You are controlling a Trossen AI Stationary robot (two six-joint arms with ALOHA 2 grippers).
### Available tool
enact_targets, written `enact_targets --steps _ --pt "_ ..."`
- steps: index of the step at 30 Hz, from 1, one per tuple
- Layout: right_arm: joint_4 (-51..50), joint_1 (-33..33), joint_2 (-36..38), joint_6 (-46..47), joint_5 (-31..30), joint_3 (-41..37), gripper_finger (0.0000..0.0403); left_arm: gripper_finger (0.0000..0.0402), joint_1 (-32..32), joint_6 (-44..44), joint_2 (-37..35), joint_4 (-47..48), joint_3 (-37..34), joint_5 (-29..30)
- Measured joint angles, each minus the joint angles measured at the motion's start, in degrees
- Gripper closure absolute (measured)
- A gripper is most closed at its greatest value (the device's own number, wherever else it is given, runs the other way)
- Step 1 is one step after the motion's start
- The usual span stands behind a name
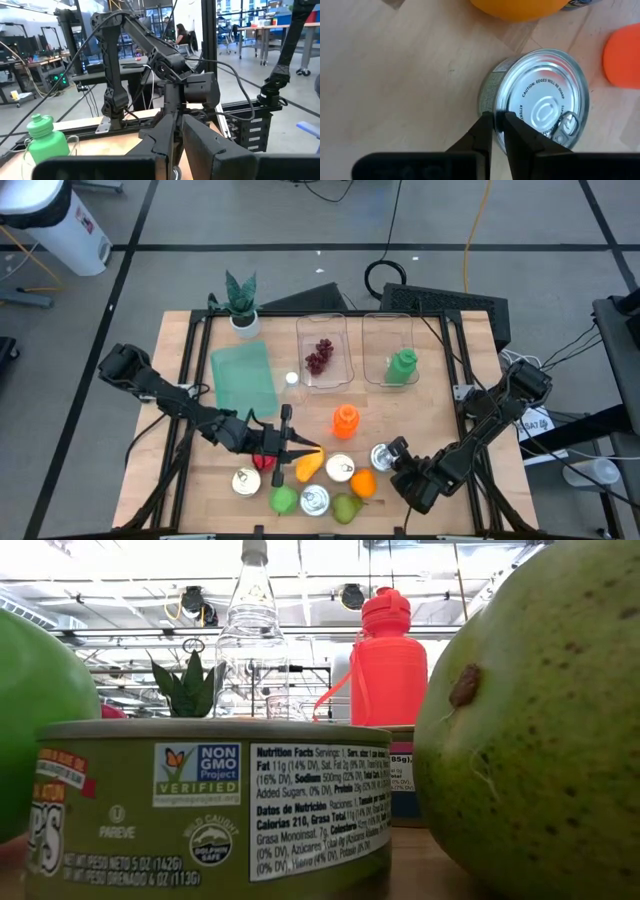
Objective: Pick & Place Food Item
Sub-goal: Put the right green tuna can into the blue bin
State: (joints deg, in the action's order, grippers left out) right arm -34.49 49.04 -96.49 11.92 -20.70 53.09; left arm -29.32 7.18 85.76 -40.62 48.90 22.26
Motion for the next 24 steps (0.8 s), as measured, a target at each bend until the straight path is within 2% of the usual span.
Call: enact_targets --steps 7,14,24 --pt "-0.4 -2.3 0.0 4.1 4.7 -1.7 0.0400 0.0350 0.1 0.0 0.0 0.1 0.0 -0.1" --pt "-2.6 -3.3 2.6 4.5 10.4 1.0 0.0403 0.0350 1.1 -3.8 0.7 0.5 0.0 -0.2" --pt "-6.0 -3.3 6.1 5.4 12.8 3.3 0.0402 0.0350 2.2 -5.6 2.9 1.0 0.3 -1.2"
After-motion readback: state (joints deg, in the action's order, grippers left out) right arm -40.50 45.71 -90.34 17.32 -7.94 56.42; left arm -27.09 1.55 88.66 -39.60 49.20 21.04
